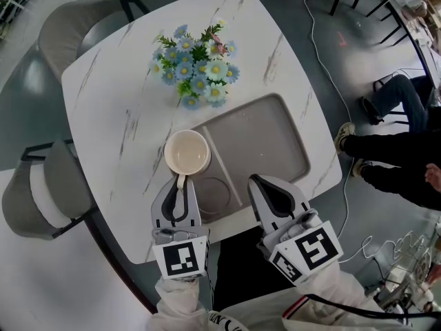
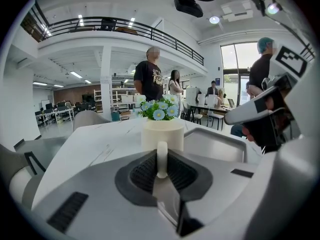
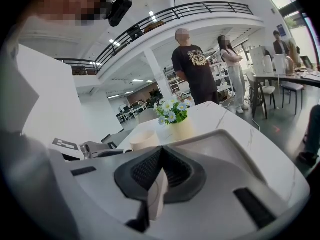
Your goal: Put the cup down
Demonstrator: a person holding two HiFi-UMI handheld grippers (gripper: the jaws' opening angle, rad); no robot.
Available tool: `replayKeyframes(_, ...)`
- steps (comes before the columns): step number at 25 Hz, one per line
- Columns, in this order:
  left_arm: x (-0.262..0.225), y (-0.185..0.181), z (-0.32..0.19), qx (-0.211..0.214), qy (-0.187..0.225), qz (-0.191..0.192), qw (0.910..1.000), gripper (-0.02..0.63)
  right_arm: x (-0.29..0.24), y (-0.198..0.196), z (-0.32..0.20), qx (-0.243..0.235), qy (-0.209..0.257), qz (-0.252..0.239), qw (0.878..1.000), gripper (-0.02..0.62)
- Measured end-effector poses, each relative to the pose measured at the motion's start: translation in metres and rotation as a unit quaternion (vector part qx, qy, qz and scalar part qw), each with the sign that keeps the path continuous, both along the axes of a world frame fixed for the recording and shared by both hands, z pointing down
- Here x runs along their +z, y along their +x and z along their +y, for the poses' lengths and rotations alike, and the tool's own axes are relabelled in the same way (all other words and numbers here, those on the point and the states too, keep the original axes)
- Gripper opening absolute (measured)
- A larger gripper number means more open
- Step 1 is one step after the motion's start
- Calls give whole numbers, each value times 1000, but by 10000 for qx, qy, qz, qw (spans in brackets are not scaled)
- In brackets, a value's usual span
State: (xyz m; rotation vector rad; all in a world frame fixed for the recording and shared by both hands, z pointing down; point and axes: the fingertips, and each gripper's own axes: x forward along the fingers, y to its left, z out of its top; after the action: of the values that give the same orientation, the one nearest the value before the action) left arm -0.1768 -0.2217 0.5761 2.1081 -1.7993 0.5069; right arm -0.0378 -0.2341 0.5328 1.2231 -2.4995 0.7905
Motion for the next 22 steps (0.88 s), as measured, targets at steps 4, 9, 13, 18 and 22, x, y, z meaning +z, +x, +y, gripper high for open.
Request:
replayKeyframes(4,-2,2,-3,13,38,82,10000,51,3,-2,2,-5,-22,7,10000,5)
replayKeyframes(9,0,1,-3,18,35,122,9999,51,7,-6,4,-20,-78,-1,10000,5)
replayKeyframes(13,1,2,-2,10,-23,133,9999,51,10,-8,5,-15,-115,8,9999,5)
replayKeyframes(18,4,1,0,-53,-40,140,9999,52,10,-10,7,-20,-118,18,9999,5)
replayKeyframes(22,6,2,1,-53,-63,88,9999,52,11,-10,8,-12,-121,23,9999,5)
